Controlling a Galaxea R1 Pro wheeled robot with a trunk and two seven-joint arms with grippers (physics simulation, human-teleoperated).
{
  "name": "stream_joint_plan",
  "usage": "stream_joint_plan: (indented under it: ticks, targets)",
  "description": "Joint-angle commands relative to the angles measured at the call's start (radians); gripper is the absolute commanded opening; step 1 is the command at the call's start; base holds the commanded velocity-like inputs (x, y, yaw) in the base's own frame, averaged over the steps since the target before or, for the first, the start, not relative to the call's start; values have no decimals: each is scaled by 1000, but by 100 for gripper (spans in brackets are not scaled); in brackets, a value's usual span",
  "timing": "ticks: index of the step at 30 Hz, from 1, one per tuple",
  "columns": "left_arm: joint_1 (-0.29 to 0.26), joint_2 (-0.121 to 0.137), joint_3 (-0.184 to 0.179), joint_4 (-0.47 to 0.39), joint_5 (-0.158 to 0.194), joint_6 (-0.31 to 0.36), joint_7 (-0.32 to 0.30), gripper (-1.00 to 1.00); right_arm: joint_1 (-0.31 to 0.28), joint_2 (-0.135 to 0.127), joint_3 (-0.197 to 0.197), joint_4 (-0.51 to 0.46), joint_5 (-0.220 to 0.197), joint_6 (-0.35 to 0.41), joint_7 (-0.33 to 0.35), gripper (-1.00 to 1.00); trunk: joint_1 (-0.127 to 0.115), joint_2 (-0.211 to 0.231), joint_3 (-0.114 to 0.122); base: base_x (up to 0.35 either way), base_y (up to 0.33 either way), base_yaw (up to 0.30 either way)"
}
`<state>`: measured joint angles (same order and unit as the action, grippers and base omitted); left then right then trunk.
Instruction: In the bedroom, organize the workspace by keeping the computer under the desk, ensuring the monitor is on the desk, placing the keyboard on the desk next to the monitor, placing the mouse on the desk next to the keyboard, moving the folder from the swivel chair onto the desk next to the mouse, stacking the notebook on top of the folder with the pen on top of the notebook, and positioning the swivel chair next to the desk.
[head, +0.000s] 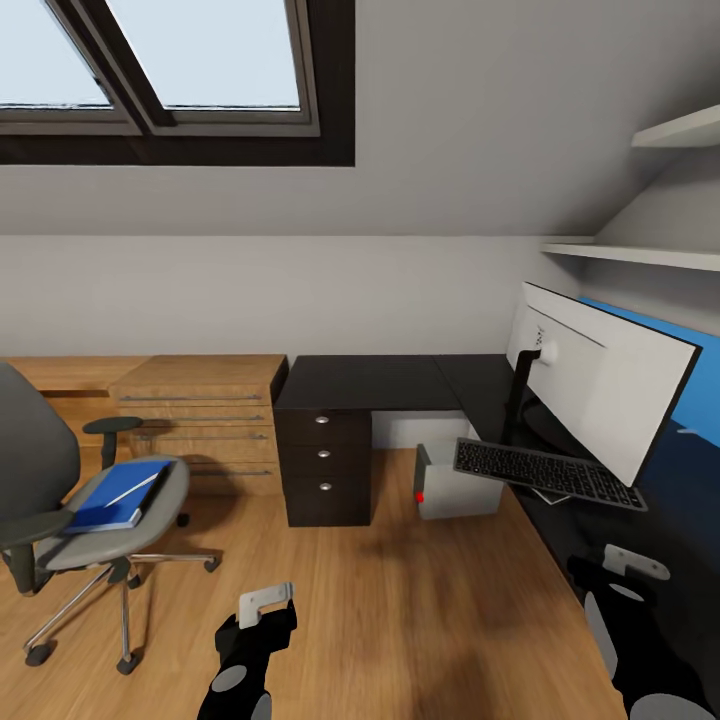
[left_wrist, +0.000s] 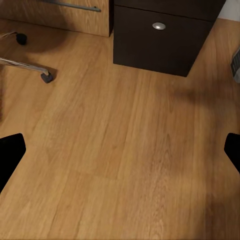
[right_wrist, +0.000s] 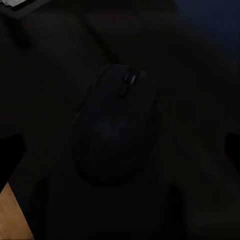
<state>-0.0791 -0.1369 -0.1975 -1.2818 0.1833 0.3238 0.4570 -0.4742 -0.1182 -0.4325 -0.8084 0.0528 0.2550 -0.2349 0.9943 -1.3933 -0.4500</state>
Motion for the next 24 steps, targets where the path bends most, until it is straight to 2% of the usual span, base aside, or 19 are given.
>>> stream_joint_plan:
  ticks: [1, 5, 11, 19, 24]
  targets:
    - [-1, 0, -2, -1, 8, 3, 8, 100, -1, 0, 0, -1, 6, 7, -1, 100, 0, -1, -1, 58, 3, 0]
    - [-1, 0, -2, -1, 8, 3, 8, 100, 0, 0, 0, -2, -1, 7, -1, 100, 0, -1, -1, 204, 1, 0]
    - [-1, 0, -2, -1, 8, 3, 8, 100, -1, -1, 0, -2, -21, 7, -1, 100, 0, -1, -1, 63, 0, 0]
    - [-1, 0, -2, 0, 8, 3, 8, 100, 0, -13, -1, -2, -28, 8, -2, 100, 0, -1, -1, 150, 0, 0]
    - [-1, 0, -2, 0, 8, 3, 8, 100, -1, -25, -22, -1, -29, 12, -3, 100, 0, -1, -1, 37, 0, 0]
